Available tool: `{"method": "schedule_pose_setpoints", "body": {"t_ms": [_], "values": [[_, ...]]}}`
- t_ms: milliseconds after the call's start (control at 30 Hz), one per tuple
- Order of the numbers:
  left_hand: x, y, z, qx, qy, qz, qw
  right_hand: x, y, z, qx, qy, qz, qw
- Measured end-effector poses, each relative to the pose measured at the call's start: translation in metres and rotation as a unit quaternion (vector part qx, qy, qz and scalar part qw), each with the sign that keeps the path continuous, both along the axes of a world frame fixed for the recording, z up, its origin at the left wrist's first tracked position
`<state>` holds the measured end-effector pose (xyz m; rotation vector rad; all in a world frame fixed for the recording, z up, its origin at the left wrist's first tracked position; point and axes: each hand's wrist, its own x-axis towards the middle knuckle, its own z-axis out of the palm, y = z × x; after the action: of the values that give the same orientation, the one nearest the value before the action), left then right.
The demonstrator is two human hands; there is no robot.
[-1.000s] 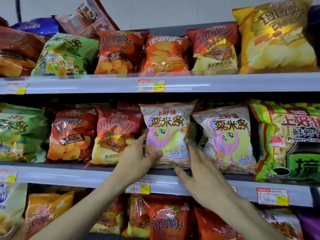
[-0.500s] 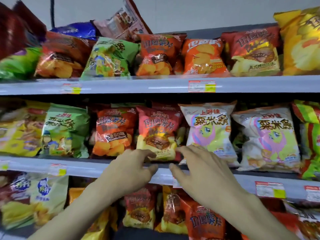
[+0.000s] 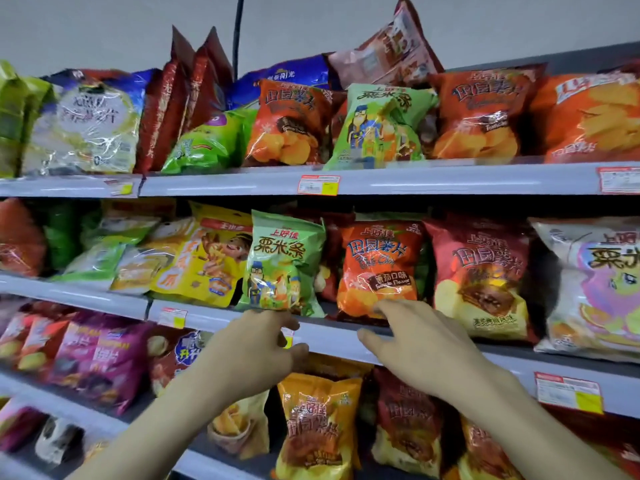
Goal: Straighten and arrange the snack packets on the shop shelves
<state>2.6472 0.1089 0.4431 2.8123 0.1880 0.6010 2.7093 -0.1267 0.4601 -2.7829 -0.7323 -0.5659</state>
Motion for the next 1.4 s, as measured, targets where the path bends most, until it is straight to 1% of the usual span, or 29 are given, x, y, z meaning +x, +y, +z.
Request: {"method": "schedule_pose_setpoints", "body": {"t_ms": [233, 333, 400, 467, 633, 767, 833, 933, 1000, 1100, 1233, 1300, 1400], "values": [[0.016, 0.058, 0.002, -0.003, 0.007, 0.06, 0.998, 0.023, 0.032, 0.008, 0.008, -0.096, -0.064, 0.993], [0.031, 0.078, 0.008, 0.01, -0.017, 0.086, 0.996, 0.037, 0.032, 0.016, 0.044, -0.132, -0.08, 0.987], [0.044, 0.09, 0.015, 0.01, -0.048, 0.103, 0.993, 0.048, 0.031, 0.019, 0.074, -0.127, -0.086, 0.985], [0.058, 0.098, 0.023, -0.02, -0.085, 0.097, 0.991, 0.062, 0.031, 0.018, 0.091, -0.098, -0.084, 0.987], [0.093, 0.103, 0.04, -0.149, -0.128, 0.053, 0.979, 0.085, 0.031, 0.011, 0.129, -0.007, -0.055, 0.99], [0.115, 0.107, 0.037, -0.25, -0.135, 0.022, 0.959, 0.096, 0.033, 0.0, 0.169, 0.025, -0.045, 0.984], [0.122, 0.107, 0.036, -0.308, -0.137, -0.014, 0.941, 0.102, 0.033, -0.003, 0.193, 0.028, -0.042, 0.98], [0.13, 0.104, 0.035, -0.387, -0.143, -0.105, 0.905, 0.105, 0.032, -0.007, 0.228, 0.035, -0.041, 0.972], [0.136, 0.104, 0.034, -0.403, -0.137, -0.145, 0.893, 0.105, 0.032, -0.007, 0.244, 0.042, -0.036, 0.968], [0.144, 0.106, 0.031, -0.393, -0.106, -0.193, 0.893, 0.104, 0.033, -0.005, 0.263, 0.06, -0.041, 0.962], [0.151, 0.116, 0.028, -0.425, -0.153, -0.183, 0.873, 0.098, 0.039, -0.004, 0.301, 0.078, -0.041, 0.95], [0.148, 0.123, 0.031, -0.443, -0.177, -0.189, 0.858, 0.094, 0.043, -0.005, 0.326, 0.077, -0.026, 0.942], [0.137, 0.137, 0.033, -0.494, -0.182, -0.215, 0.823, 0.091, 0.052, -0.009, 0.36, 0.063, -0.012, 0.931]]}}
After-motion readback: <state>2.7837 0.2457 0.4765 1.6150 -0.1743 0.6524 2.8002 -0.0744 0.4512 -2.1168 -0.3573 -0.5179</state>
